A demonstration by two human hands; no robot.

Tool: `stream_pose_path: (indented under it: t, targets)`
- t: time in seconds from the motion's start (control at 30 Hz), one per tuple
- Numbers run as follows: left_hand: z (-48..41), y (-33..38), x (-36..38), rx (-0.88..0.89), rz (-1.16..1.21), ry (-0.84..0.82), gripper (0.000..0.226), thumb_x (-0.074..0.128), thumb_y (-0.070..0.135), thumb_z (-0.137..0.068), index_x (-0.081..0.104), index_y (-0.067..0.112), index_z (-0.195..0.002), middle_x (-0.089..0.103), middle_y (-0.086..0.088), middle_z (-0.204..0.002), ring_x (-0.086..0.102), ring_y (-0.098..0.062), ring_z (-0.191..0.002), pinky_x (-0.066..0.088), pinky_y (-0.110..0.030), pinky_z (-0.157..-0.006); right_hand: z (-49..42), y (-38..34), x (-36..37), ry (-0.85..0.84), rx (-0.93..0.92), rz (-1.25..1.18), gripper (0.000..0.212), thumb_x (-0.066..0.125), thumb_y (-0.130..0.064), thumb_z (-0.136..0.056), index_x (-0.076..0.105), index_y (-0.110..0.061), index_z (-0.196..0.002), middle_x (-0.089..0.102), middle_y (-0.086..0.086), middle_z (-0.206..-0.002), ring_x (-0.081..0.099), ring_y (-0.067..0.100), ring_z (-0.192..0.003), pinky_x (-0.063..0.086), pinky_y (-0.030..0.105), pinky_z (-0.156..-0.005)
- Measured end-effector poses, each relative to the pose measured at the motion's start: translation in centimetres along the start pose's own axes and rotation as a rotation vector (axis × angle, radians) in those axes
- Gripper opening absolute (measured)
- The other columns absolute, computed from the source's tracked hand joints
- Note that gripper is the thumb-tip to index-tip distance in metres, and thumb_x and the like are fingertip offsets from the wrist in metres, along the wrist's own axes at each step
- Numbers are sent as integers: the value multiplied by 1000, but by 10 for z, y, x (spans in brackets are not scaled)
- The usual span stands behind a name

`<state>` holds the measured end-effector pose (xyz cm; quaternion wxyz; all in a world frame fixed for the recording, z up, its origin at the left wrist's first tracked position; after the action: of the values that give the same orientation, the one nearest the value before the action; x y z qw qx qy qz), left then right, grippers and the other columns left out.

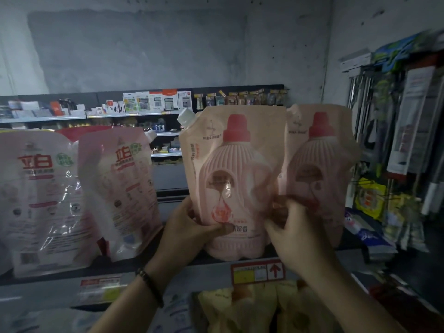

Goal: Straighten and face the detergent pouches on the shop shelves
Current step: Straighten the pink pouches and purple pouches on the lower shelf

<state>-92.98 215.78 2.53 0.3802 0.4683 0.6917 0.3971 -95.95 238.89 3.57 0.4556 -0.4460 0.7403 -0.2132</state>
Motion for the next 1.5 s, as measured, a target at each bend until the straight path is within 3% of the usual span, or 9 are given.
stream_pose_path:
  t: [0.27,0.57,0.67,0.77,0.93,1.07,1.17,1.4,1.5]
  targets:
    - [1,4,-1,13,-46,-47,68,96,4,-64,66,19,-124,81,2,-111,78,-14,-102,65,-29,-78,2,5,0,-37,-10,22,9,76,-31,-95,69,-28,-100,70,-9,-72,64,-9,-58,46,8,-50]
    - [6,4,-6,-19,-105,-129,65,88,23,-72,62,27,-131,78,11,-117,76,-9,-107,64,-26,-76,-3,4,-1,-66,-5,43,13,76,-37,-94,71,-31,-105,75,-12,-80,71,-1,-69,63,26,-64]
    - [4,10,-15,-47,-149,-145,41,61,45,-96,64,26,-132,78,8,-118,77,-13,-107,66,-36,-83,-7,-15,-16,-4,-81,90,12,75,-36,-94,67,-38,-103,69,-21,-82,66,-10,-73,54,9,-59]
    - [-4,21,-31,-51,-150,-70,61,27,66,-104,70,27,-123,79,4,-117,77,-18,-107,61,-47,-93,-21,-60,-52,142,-293,128,4,67,-38,-93,66,-39,-97,65,-24,-78,65,-16,-76,49,1,-60]
    - [-34,67,-56,31,-134,34,45,48,49,-100,68,17,-125,77,-5,-118,75,-26,-109,59,-55,-96,-72,-139,-109,288,-546,137,9,69,-35,-95,72,-30,-89,62,-23,-69,63,-17,-69,45,0,-57]
    - [-69,108,-73,90,-171,54,36,53,41,-101,67,12,-119,76,-10,-113,74,-33,-106,59,-60,-95,-129,-180,-119,153,-533,192,13,79,-34,-92,78,-25,-84,71,-14,-70,65,-7,-64,44,5,-57]
    - [-97,127,-84,74,-207,77,20,61,25,-103,65,12,-119,78,-8,-108,75,-31,-102,62,-52,-89,-164,-195,-113,43,-496,200,14,80,-33,-93,79,-23,-83,76,-9,-76,71,2,-71,55,23,-68]
    - [-143,145,-90,29,-299,107,29,72,16,-98,61,13,-126,71,-11,-120,71,-30,-105,60,-56,-97,-222,-197,-75,-154,-450,324,9,81,-35,-92,80,-26,-93,75,-10,-89,69,6,-87,51,25,-71]
    - [-151,134,-82,-8,-297,111,35,74,8,-97,58,11,-128,70,-6,-111,72,-23,-94,65,-37,-76,-240,-193,-53,-233,-445,371,14,82,-35,-91,81,-25,-101,73,-13,-93,69,7,-93,49,25,-74]
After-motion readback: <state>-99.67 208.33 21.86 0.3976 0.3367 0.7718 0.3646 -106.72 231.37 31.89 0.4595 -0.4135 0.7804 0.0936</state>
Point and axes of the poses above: each hand's wrist, its own z-axis away from the middle knuckle, its own x-axis out of the palm, y = z × x, the point moved 7 cm from there along -z, towards the middle knuckle
